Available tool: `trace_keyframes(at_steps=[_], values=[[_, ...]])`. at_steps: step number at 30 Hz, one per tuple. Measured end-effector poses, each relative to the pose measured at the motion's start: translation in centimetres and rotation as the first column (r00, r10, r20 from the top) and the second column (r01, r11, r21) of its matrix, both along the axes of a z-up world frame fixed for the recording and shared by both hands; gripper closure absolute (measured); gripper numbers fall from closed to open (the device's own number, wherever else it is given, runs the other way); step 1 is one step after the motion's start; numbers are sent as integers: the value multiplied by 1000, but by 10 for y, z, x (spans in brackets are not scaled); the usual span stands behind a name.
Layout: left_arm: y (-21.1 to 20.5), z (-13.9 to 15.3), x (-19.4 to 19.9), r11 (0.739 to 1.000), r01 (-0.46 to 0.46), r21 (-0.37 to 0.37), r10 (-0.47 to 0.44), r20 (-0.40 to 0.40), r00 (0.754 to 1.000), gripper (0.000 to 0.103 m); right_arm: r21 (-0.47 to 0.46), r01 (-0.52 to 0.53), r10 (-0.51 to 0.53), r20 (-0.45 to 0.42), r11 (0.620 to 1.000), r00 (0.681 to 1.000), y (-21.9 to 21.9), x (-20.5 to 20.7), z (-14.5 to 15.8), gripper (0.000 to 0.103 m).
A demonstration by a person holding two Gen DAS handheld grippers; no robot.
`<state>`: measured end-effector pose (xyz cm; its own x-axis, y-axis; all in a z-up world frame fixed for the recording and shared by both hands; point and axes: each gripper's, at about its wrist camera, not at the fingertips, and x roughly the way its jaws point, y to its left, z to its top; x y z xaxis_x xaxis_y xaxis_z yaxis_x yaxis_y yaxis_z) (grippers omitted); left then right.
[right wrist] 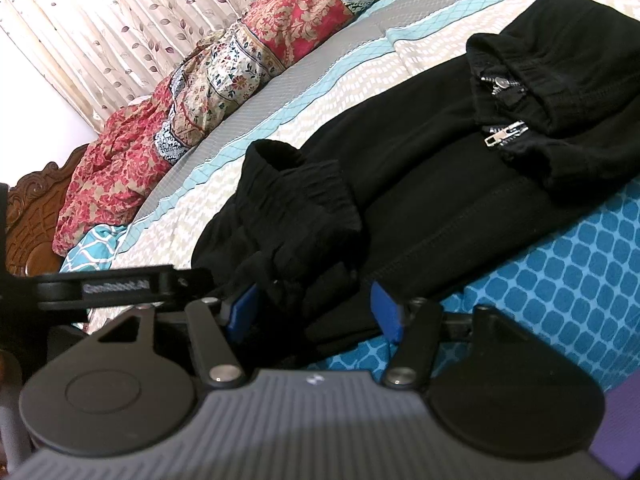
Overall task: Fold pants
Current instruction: 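Withdraw both grippers from the folded pants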
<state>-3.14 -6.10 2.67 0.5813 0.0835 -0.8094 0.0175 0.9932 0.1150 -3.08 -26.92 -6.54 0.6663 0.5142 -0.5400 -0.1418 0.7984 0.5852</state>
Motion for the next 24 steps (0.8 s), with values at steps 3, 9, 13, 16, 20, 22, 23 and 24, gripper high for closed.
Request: trace_keyframes(at_steps=[3, 9, 13, 16, 20, 22, 23, 24], values=[[7, 8, -3, 1000, -24, -7, 24, 14, 1000, 0, -6, -2, 2, 0, 1000, 1000, 3, -1, 2, 38], [24, 11, -5, 995, -91, -35, 90, -18, 996, 0, -18, -13, 13, 2, 1000, 1000, 6, -3, 4, 38], [33, 7, -7, 992, -123, -33, 122, -33, 992, 0, -26, -17, 17, 2, 1000, 1000, 9, -3, 6, 38], [39, 4, -10, 990, -136, -33, 135, -42, 990, 0, -32, -18, 18, 1, 999, 1000, 10, -4, 5, 38], [45, 1, -12, 989, -144, -28, 143, -50, 988, 0, -37, -18, 18, -4, 999, 1000, 14, -4, 5, 38], [46, -1, -13, 989, -147, -24, 145, -50, 988, 0, -40, -20, 20, -4, 999, 1000, 15, -5, 5, 38], [47, -1, -13, 989, -148, -22, 146, -51, 988, 0, -41, -19, 19, -4, 999, 1000, 17, -5, 5, 38], [48, -2, -13, 989, -150, -20, 148, -52, 988, 0, -42, -19, 19, -5, 999, 1000, 18, -5, 5, 38]])
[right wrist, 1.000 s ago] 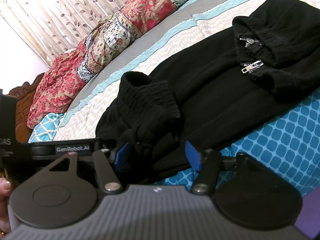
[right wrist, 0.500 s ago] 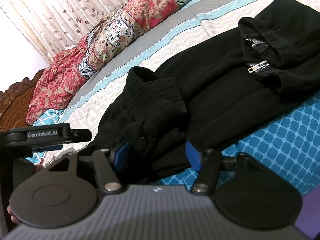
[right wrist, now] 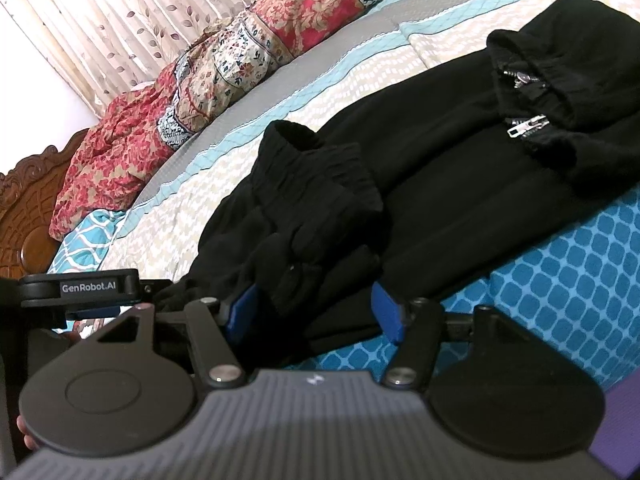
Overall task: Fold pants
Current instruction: 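Withdraw both grippers from the folded pants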
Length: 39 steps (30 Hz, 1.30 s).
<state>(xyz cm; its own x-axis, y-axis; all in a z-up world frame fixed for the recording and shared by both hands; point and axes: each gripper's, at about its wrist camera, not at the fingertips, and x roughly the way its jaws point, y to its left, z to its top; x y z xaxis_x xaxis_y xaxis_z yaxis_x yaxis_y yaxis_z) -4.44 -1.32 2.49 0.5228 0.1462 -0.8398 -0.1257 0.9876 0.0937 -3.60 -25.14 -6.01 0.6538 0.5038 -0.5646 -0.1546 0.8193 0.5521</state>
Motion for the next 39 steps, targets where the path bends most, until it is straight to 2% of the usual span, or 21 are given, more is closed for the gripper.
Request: trace_keyframes(at_steps=[19, 23, 25, 28, 30, 33, 35, 39], values=[[3, -7, 4, 1000, -8, 5, 8, -19, 1000, 0, -4, -1, 1, 3, 1000, 1000, 1, 0, 0, 38], [-1, 5, 4, 1000, 1, 26, -2, 32, 999, 0, 8, 6, -6, 49, 1000, 999, -3, -3, 6, 38], [-2, 13, 6, 1000, 17, -17, -16, 68, 998, 0, 12, 19, -20, 88, 1000, 996, -9, -6, 11, 38], [1, 24, 13, 986, 42, -164, -27, 93, 995, 0, 21, 74, -76, 160, 997, 984, -26, -11, 21, 37], [-3, 26, 20, 970, 77, -229, -57, 91, 994, 0, 29, 133, -136, 216, 991, 967, -46, -16, 27, 30], [-17, 31, 28, 936, 165, -310, -137, 111, 984, 0, 31, 266, -263, 295, 964, 919, -83, -24, 33, 18], [-29, 33, 30, 917, 203, -344, -170, 125, 977, 0, 30, 373, -363, 320, 927, 875, -117, -26, 33, 16], [-55, 35, 38, 868, 279, -410, -247, 132, 960, 0, 55, 550, -541, 283, 833, 792, -182, -17, 23, 16]])
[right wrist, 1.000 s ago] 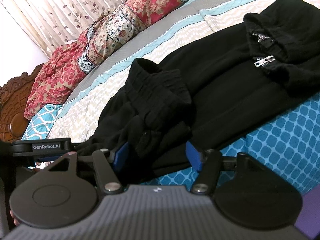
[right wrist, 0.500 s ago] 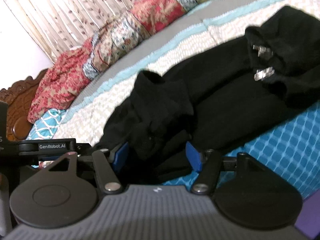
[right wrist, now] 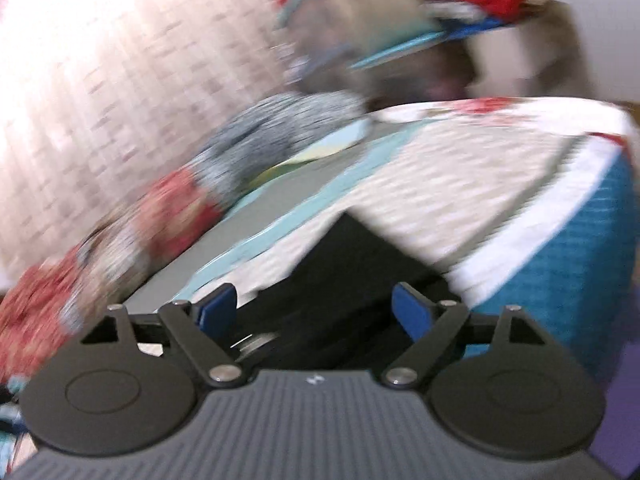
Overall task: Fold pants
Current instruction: 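Grasp the folded black pants with both grippers and fold them in half again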
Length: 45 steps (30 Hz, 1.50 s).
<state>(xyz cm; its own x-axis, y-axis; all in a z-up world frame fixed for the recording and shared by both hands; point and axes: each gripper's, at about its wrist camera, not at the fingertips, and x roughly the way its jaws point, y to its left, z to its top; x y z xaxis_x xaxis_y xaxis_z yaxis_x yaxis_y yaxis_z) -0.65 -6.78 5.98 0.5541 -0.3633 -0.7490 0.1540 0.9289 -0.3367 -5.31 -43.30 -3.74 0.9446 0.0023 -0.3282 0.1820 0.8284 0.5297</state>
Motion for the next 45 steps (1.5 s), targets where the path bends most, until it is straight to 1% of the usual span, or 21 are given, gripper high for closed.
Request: trace_keyframes(at_steps=[3, 5, 8, 10, 11, 12, 13, 16, 19, 24, 25, 27, 28, 29, 31, 34, 38, 40, 42, 44, 45], values=[[-17, 2, 7, 998, 50, -26, -51, -5, 999, 0, 82, 57, -55, -25, 995, 998, -36, 12, -15, 16], [-26, 5, 11, 996, 82, -36, -82, -5, 997, 0, 94, 76, -71, -54, 993, 996, -45, 21, -24, 16], [-42, 11, 15, 990, 134, -47, -134, -1, 991, 0, 87, 25, -18, -79, 996, 997, -43, 34, -32, 22], [-51, 17, 19, 986, 159, -52, -159, 1, 987, 0, 40, -41, 45, -119, 998, 992, -30, 42, -33, 64], [-54, 20, 22, 984, 166, -57, -166, 6, 986, 0, 3, -45, 45, -140, 999, 989, -23, 44, -30, 69], [-58, 23, 25, 984, 164, -64, -164, 14, 986, 0, -25, -51, 47, -139, 998, 989, -13, 42, -25, 81], [-59, 26, 27, 984, 163, -72, -162, 19, 987, 0, -27, -75, 71, -118, 997, 990, -6, 38, -18, 84], [-64, 36, 38, 976, 173, -135, -170, 29, 985, 0, -58, -170, 169, -21, 984, 985, 27, 19, 10, 85], [-76, 45, 48, 966, 193, -173, -194, 14, 981, 0, -189, -251, 259, 19, 949, 966, 74, 3, 30, 85], [-103, 41, 61, 962, 263, -72, -262, 17, 965, 0, -325, -346, 378, 39, 880, 925, 130, -7, 41, 86], [-106, 38, 62, 958, 278, -71, -278, 9, 961, 6, -338, -360, 395, 38, 869, 918, 136, -10, 42, 86], [-108, 30, 64, 949, 306, -72, -308, -19, 951, 41, -344, -399, 438, 38, 850, 898, 148, -13, 45, 86], [-106, 27, 64, 950, 304, -69, -307, -33, 951, 72, -350, -413, 453, 36, 841, 891, 155, -14, 46, 86], [-98, 25, 62, 950, 299, -88, -303, -40, 952, 80, -363, -417, 459, 33, 833, 888, 160, -16, 47, 86], [-75, 33, 55, 952, 277, -131, -279, 5, 960, 85, -382, -424, 470, 31, 821, 882, 168, -19, 50, 86], [-35, 51, 38, 947, 267, -181, -251, 103, 962, 86, -374, -451, 510, 70, 810, 857, 177, -19, 62, 87], [20, 62, 18, 951, 221, -214, -183, 185, 966, 85, -441, -503, 600, 106, 743, 793, 214, -23, 75, 86], [50, 51, 11, 958, 164, -234, -125, 174, 977, 85, -466, -543, 646, 87, 699, 758, 234, -22, 73, 86], [75, 30, 7, 960, 92, -266, -61, 119, 991, 85, -459, -593, 684, 47, 662, 728, 250, -18, 67, 86], [90, 1, 8, 963, 21, -269, -9, 46, 999, 79, -461, -646, 713, -40, 609, 700, 268, -13, 49, 84], [93, -19, 10, 971, -9, -240, 10, 3, 1000, 75, -459, -673, 719, -98, 580, 688, 278, -12, 38, 79]])
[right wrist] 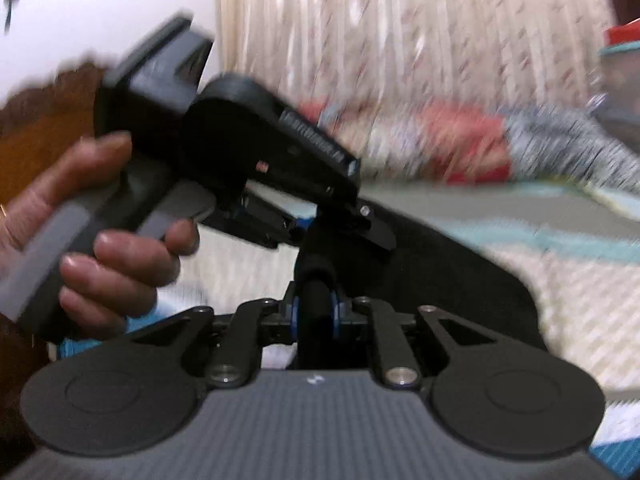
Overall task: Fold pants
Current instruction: 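Grasp the folded black pants with both grippers and fold them in half again, then lay the folded bundle on the bedspread and open both grippers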
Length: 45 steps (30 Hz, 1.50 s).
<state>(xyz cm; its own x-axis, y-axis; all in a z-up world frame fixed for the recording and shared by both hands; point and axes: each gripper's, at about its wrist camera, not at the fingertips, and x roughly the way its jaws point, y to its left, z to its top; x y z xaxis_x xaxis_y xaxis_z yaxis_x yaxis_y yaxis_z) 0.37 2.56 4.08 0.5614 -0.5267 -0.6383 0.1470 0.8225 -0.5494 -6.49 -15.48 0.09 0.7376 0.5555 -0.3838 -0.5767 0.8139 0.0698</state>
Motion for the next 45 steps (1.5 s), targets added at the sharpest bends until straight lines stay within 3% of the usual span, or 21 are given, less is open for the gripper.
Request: trace_keyframes(at_steps=[2, 3, 5, 7, 9, 11, 13, 16, 19, 22, 23, 26, 31, 37, 45], values=[[3, -37, 8, 997, -35, 67, 42, -109, 993, 62, -50, -24, 18, -116, 998, 993, 9, 10, -24, 69], [7, -51, 9, 998, -52, 47, 59, -152, 987, 62, -53, -41, 32, -162, 998, 986, 8, 12, -31, 68], [16, -53, 5, 995, -91, -31, 85, -141, 986, 55, 10, -53, 53, -192, 999, 980, -6, 9, -25, 62], [19, -41, 4, 995, -96, -35, 92, -113, 989, 45, 131, -47, 70, -176, 990, 982, -33, 2, -8, 46], [20, -29, -3, 995, -95, -27, 92, -76, 993, 45, 216, 15, 18, -149, 976, 989, -60, -3, 7, 46], [22, -19, -12, 994, -85, -65, 81, -56, 995, 44, 231, 109, -80, -132, 967, 988, -85, 3, 17, 47], [18, -7, -21, 994, -72, -82, 70, -22, 997, 42, 222, 193, -168, -126, 956, 978, -104, 14, 22, 61], [3, 5, -35, 999, -23, -41, 25, 58, 998, 42, 245, 262, -220, -186, 934, 958, -121, 27, 20, 70], [-11, 0, -40, 998, 5, 61, -10, 89, 996, 43, 265, 249, -183, -251, 932, 950, -120, 23, -1, 70], [-19, -31, -27, 972, -28, 233, 33, -15, 999, 41, 167, 227, -157, -351, 959, 923, -97, 31, -38, 69], [-18, -42, -22, 968, -29, 248, 42, -48, 998, 40, 164, 237, -170, -345, 958, 923, -93, 28, -46, 69], [-8, -52, -14, 980, -72, 185, 89, -88, 992, 38, 166, 239, -173, -335, 957, 926, -88, 27, -39, 69], [-25, -30, -22, 952, -50, 301, 59, -21, 998, 38, 159, 224, -161, -335, 962, 928, -92, 21, -34, 69], [-25, 6, -56, 931, -67, 359, 47, 63, 997, 29, 263, 245, -144, -350, 933, 925, -111, 26, -27, 64], [-41, 19, -68, 922, -52, 384, 26, 72, 997, 29, 334, 108, 22, -363, 936, 932, -86, 15, -18, 64]])
